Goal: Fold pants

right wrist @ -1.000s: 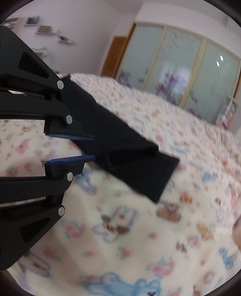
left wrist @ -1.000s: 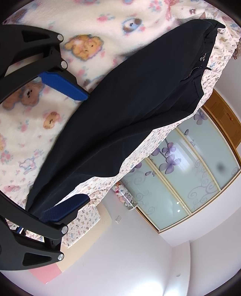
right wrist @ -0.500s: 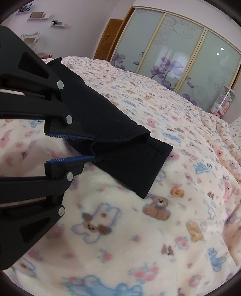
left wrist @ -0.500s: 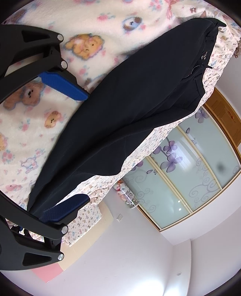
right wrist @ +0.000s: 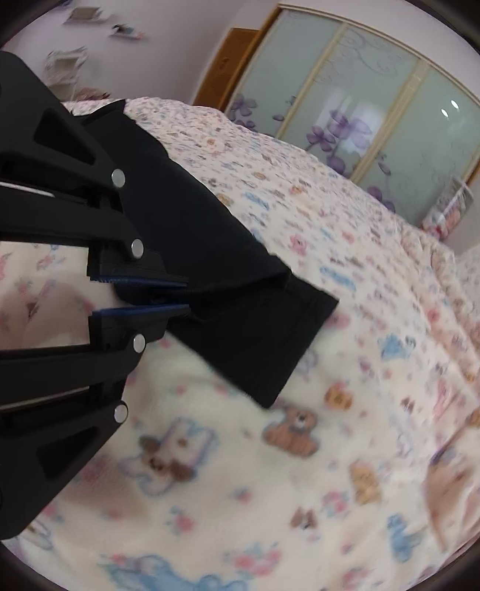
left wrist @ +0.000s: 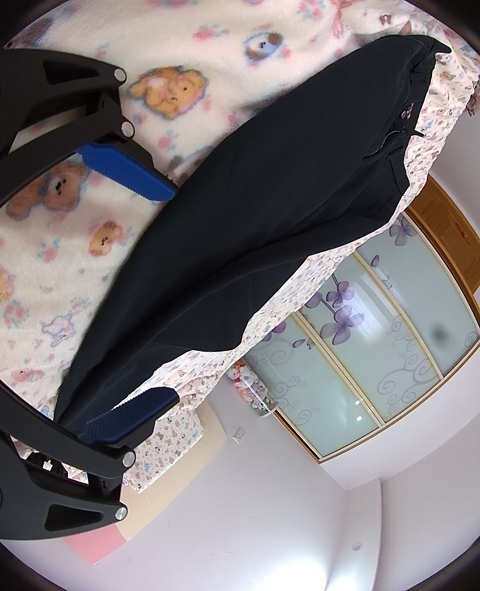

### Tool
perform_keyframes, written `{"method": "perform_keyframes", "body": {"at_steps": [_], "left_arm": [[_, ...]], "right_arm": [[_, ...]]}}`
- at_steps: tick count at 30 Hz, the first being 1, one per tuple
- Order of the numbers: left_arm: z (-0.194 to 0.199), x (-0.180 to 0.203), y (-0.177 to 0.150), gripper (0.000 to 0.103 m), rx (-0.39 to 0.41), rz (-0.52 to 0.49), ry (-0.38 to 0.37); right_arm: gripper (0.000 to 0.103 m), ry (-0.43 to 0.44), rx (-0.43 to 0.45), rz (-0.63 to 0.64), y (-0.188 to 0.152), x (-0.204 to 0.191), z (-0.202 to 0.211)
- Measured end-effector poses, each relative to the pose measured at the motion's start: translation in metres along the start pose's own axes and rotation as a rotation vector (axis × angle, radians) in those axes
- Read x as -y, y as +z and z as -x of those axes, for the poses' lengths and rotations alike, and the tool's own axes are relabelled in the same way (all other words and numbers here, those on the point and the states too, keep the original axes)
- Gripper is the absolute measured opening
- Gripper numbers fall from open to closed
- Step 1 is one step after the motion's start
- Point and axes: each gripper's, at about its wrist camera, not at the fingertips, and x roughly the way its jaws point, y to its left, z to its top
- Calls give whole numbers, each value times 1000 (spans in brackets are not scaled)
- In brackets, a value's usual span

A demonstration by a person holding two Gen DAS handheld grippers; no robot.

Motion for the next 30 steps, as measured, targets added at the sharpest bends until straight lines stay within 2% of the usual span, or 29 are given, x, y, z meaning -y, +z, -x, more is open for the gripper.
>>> {"method": "perform_keyframes", "body": {"at_steps": [5,7,8,9,10,11,13,16,18,19,21,22,24,27,29,30], "left_arm": [[0,0,0,101,0,0,0],[0,0,0,101,0,0,0],[0,0,0,101,0,0,0],[0,0,0,101,0,0,0],[0,0,0,101,0,0,1],[0,0,0,101,0,0,1],[1,0,0,101,0,0,0],[0,1,-1,101,1,1,-1],[0,1,-1,101,0,0,1],[0,1,-1,101,0,0,2],[0,1,-1,101,-2,-1,3],[0,1,-1,101,-1,0,2],[0,1,-1,101,-2,0,2],[0,0,-1,101,0,3,-3],[1,-1,0,101,2,14,-17],[3,-2,2,101,-5,26,-26]], "right_arm": [[15,-11,-4,-5,-6,4,1],[19,-16,-9,-9,-6,3,0],[33,-22,-16,-9,-6,4,-2],[37,-30,-36,-16,-6,5,-5],[33,-21,-57,-12,-7,5,-11],[13,-24,-61,4,-8,2,-14],[10,-43,-28,97,-4,-13,-13],[8,51,56,156,18,-41,5],[8,88,162,239,34,-65,26],[8,93,242,297,42,-78,41],[8,100,315,330,54,-82,53],[8,96,321,325,58,-78,53],[8,32,245,287,58,-54,33],[8,-53,74,206,35,-6,-7],[10,-37,28,136,20,21,-17],[11,-7,33,118,13,29,-17]]}}
